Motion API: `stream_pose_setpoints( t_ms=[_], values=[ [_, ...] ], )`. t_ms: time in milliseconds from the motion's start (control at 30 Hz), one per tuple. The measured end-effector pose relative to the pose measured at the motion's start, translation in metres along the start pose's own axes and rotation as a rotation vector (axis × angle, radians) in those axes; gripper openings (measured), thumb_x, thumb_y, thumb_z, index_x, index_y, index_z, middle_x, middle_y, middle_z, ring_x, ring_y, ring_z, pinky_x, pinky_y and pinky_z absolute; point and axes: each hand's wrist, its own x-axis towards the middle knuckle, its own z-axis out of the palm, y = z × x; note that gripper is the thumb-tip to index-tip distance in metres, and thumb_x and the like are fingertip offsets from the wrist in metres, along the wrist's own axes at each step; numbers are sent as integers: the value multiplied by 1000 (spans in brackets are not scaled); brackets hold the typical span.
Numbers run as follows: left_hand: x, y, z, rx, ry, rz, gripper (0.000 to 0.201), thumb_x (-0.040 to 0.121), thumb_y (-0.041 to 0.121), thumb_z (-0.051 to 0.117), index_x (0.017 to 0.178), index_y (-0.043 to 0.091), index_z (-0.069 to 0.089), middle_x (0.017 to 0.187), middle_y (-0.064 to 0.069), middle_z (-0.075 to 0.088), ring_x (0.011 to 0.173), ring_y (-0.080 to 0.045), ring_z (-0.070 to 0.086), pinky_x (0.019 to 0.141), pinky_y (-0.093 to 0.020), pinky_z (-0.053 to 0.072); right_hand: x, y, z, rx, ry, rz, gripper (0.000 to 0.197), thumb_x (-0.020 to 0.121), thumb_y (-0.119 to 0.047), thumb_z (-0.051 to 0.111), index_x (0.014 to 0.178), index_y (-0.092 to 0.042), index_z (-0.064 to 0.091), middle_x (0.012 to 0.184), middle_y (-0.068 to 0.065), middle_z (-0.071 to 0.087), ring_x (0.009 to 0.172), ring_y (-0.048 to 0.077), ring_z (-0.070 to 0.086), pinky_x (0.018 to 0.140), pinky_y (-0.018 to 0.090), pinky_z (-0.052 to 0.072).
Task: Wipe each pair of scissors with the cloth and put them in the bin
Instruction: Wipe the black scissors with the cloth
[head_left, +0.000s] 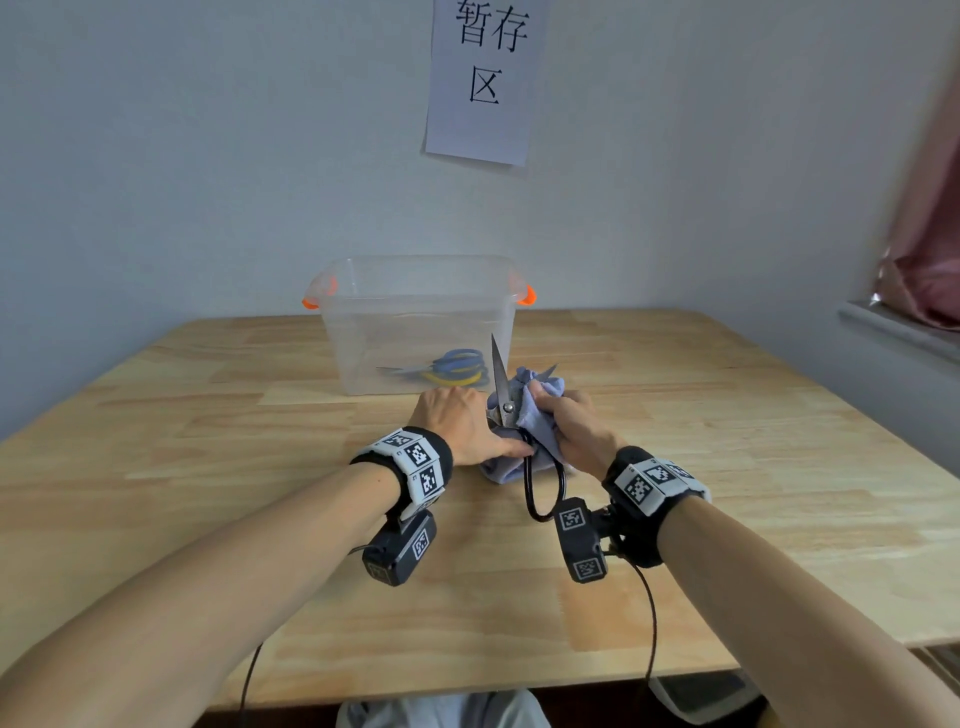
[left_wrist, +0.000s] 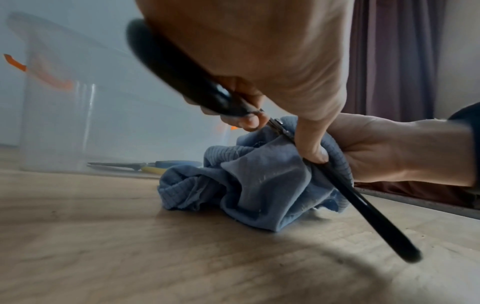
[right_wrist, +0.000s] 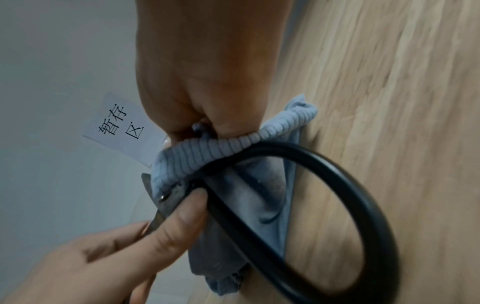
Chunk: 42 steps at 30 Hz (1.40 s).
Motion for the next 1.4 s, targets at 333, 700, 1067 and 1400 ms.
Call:
stream_pose_setpoints(
  t_ms=[333,700,1067,1400],
  values=[
    [-13,10,-11,12,-9,67,63,67,88,57,63,27,41,60,8,47,67,-17,51,64,-28,35,7,5,-1,-234,99,-60,31,92,-10,61,107,17,60,96,31,67,73,34,67,56,33,54],
    [-21,21,-19,51,-11,94,66,70,86,57,63,24,33,62,7,44,70,-17,50,68,-29,36,14,6,12,-386,374,-67,25,95,-24,63,97,1,68,97,20,72,92,35,70,84,47,58],
    [-9,11,-14,-1,-55,-4,67,64,87,62,64,21,49,64,5,53,68,-18,55,63,-29,38,5,-2,6,-3,264,-43,32,107,-16,41,87,0,60,80,23,65,70,30,66,66,37,59],
    [-9,10,-14,-19,-55,-32,68,61,85,66,62,19,48,61,5,50,67,-18,53,62,-28,37,-9,-9,4,-121,81,87,13,98,4,49,103,1,61,101,24,66,91,32,68,87,45,58]
  ],
)
